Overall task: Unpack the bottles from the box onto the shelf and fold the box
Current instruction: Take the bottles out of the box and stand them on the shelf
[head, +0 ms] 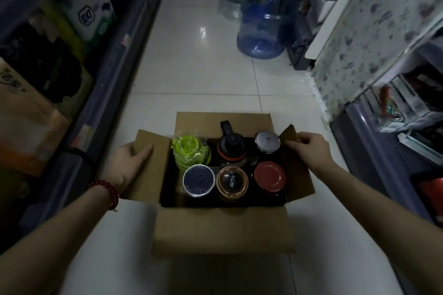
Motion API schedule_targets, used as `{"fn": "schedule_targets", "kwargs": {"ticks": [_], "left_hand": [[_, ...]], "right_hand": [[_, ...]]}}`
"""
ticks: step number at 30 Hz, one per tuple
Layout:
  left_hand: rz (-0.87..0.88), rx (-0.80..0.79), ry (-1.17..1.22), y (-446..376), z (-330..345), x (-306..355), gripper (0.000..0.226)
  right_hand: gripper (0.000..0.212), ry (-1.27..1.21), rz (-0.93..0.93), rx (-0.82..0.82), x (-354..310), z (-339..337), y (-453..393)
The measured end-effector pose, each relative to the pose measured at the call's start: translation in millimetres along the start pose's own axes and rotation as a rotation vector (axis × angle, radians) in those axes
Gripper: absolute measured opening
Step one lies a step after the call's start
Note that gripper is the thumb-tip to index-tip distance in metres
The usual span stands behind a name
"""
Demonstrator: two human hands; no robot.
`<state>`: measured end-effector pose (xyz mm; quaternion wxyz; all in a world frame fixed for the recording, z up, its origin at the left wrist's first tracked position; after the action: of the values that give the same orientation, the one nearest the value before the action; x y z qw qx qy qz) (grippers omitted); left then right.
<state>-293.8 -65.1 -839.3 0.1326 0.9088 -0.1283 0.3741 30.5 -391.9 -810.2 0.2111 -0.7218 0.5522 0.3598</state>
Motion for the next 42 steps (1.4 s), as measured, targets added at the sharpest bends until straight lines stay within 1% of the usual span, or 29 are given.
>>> {"fn": "schedule_targets", "kwargs": {"ticks": [3,5,7,10,12,14,16,17,18,20,21,24,27,31,35,38,42], "left_hand": [[0.098,0.056,-0.118,1.9,-4.1,1.2,0.052],[0.131,0.07,-0.169,2.4,-0.6,1.1,0.052],[0.133,0.065,-0.21,4.6,5.0,-3.0,0.049],[0.074,0.007,-0.366,9.4,16.3,-21.9,0.054],[0.117,0.016,-0.444,13.1,18.5,-19.7,0.052],[0.279,0.088,-0.384,17.1,17.0,5.9,0.046],[0.465,0.145,-0.267,25.4,13.7,41.0,0.038],[0.52,0.164,-0.214,29.7,11.1,55.9,0.036],[0.558,0.17,-0.188,33.7,9.9,68.2,0.038],[0.626,0.129,-0.168,43.4,14.1,87.8,0.047],[0.639,0.068,-0.122,48.5,19.9,94.3,0.053],[0.57,-0.139,0.038,59.6,44.2,102.2,0.071],[0.474,-0.214,0.068,59.0,61.8,97.2,0.079],[0.454,-0.209,0.126,48.5,68.3,90.7,0.082],[0.436,-0.217,0.172,37.6,72.5,85.3,0.084],[0.415,-0.181,0.253,30.9,72.3,85.2,0.08],[0.386,-0.143,0.288,21.6,71.2,84.0,0.079]], "right_hand": [[0.009,-0.094,0.068,-0.048,17.9,-4.1,0.1],[0.021,-0.083,0.086,-0.043,32.7,-9.0,0.9],[0.032,-0.005,0.092,-0.003,48.3,-11.9,5.7],[0.041,0.152,0.14,0.028,69.6,-5.3,15.6],[0.043,0.239,0.137,0.042,69.2,-2.0,18.9],[0.046,0.37,0.058,0.107,53.9,-7.6,18.5],[0.052,0.478,-0.135,0.215,23.6,-14.8,19.4],[0.052,0.452,-0.25,0.251,5.1,-15.2,21.6],[0.052,0.382,-0.332,0.25,-10.8,-13.2,24.6],[0.052,0.211,-0.396,0.185,-33.2,-3.0,32.5],[0.053,0.139,-0.399,0.138,-40.7,4.5,36.8],[0.056,-0.071,-0.345,0.01,-51.9,28.1,46.6],[0.059,-0.14,-0.273,-0.077,-48.9,48.9,48.4],[0.058,-0.192,-0.182,-0.126,-39.1,61.1,39.3],[0.068,-0.151,-0.181,-0.147,-35.6,64.0,28.1],[0.077,-0.119,-0.212,-0.125,-33.5,64.5,26.0],[0.077,-0.118,-0.223,-0.053,-30.8,61.7,24.5]]}}
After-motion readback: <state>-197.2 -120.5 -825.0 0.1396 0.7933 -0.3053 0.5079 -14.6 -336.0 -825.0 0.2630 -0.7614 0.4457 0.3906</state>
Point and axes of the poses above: each hand's wrist, its own y-axis away from the middle knuckle, its own z-axis out of the palm, x = y × z, the point moved 9 cm from there along -y, towards the middle knuckle, and after that the axes turned 11 degrees about x, right-handed, at the moved point
